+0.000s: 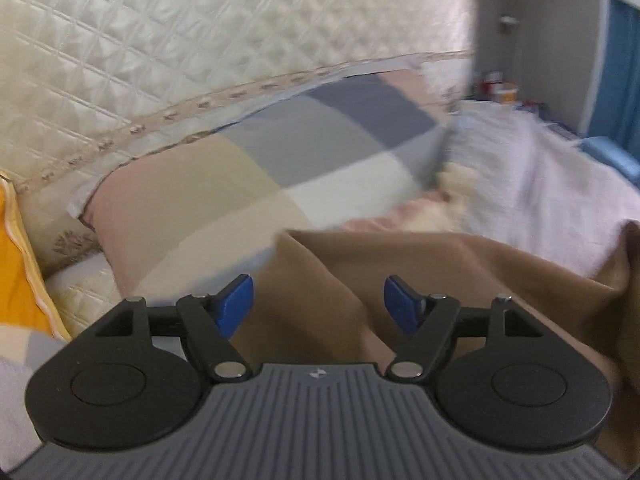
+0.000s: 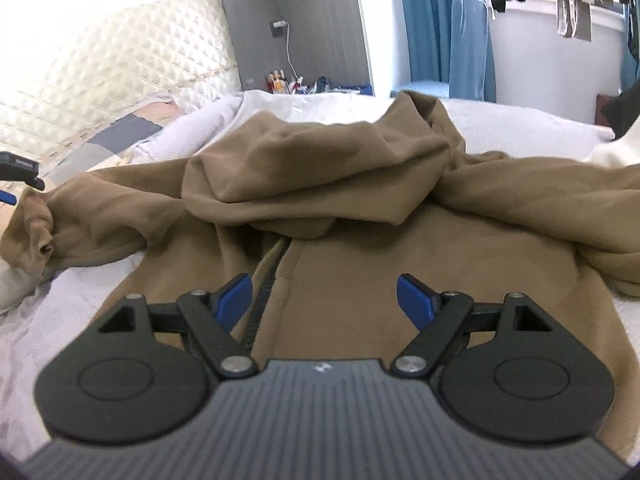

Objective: Fold large clothes

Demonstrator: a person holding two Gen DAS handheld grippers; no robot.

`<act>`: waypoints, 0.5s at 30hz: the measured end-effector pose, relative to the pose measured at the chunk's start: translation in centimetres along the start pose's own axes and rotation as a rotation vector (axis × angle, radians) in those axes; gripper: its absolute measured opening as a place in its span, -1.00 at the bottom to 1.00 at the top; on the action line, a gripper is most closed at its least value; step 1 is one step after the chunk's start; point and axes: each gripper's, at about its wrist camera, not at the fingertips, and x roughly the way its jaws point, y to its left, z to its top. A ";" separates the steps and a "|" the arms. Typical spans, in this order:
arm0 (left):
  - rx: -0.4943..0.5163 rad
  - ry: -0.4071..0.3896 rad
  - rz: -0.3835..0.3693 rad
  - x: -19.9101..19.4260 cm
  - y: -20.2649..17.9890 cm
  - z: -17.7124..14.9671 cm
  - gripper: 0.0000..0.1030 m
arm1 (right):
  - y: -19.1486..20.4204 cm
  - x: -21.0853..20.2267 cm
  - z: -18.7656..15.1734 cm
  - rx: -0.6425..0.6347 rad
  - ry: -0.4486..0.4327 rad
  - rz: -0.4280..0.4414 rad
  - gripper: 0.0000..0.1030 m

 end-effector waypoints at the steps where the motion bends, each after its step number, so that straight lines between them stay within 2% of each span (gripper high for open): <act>1: -0.007 -0.009 -0.034 -1.3 -0.3 -0.5 0.49 | 0.0 -0.5 -0.1 -0.003 -0.006 0.004 0.57; 8: 0.013 -0.031 -0.238 -9.5 -6.0 -6.2 0.49 | 0.7 -3.1 -0.2 -0.023 -0.059 0.054 0.57; 13: -0.003 0.038 -0.437 -13.5 -10.3 -10.5 0.49 | 1.1 -4.5 -0.4 -0.058 -0.099 0.064 0.57; 15: 0.026 0.041 -0.494 -15.1 -12.1 -12.4 0.49 | 0.9 -4.9 -0.4 -0.055 -0.106 0.064 0.57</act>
